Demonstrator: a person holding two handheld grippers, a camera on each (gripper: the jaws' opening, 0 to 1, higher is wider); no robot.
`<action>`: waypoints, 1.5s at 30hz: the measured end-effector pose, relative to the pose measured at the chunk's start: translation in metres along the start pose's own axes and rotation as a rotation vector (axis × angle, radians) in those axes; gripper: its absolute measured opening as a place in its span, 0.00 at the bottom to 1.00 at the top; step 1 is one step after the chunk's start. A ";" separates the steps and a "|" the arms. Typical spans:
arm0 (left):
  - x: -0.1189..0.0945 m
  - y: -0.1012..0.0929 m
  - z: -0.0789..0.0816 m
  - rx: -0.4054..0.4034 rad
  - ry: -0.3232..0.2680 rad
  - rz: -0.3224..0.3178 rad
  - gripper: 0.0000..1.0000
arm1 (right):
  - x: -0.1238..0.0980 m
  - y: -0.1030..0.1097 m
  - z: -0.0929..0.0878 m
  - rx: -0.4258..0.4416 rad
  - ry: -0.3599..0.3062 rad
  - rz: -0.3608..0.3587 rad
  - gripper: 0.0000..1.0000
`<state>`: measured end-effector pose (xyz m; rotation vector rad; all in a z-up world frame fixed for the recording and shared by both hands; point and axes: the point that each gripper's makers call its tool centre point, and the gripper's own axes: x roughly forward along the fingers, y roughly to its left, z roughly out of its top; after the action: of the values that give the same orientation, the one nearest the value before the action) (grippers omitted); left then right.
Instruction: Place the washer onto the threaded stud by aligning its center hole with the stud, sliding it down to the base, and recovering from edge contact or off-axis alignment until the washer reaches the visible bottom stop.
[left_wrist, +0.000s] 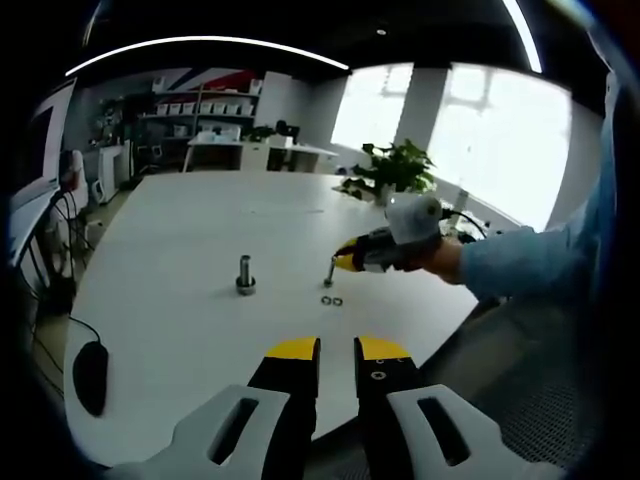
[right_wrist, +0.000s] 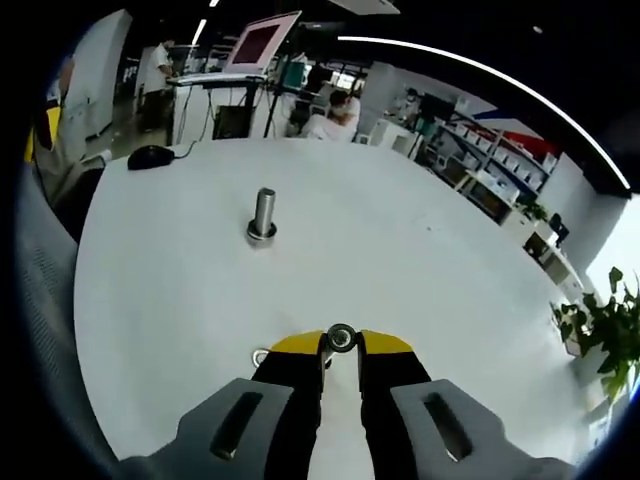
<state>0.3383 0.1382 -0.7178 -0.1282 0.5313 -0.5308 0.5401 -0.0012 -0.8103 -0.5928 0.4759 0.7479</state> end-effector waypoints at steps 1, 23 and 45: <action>0.000 0.000 0.000 0.000 0.000 0.001 0.11 | 0.000 0.000 0.000 0.002 -0.001 0.001 0.14; 0.000 0.000 0.000 -0.004 0.001 0.006 0.11 | 0.002 0.001 -0.001 0.035 -0.008 0.015 0.14; 0.001 0.003 -0.004 -0.005 0.005 0.007 0.11 | 0.005 0.003 0.002 0.173 0.005 0.077 0.14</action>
<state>0.3388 0.1407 -0.7222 -0.1300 0.5378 -0.5229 0.5415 0.0046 -0.8130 -0.4169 0.5647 0.7702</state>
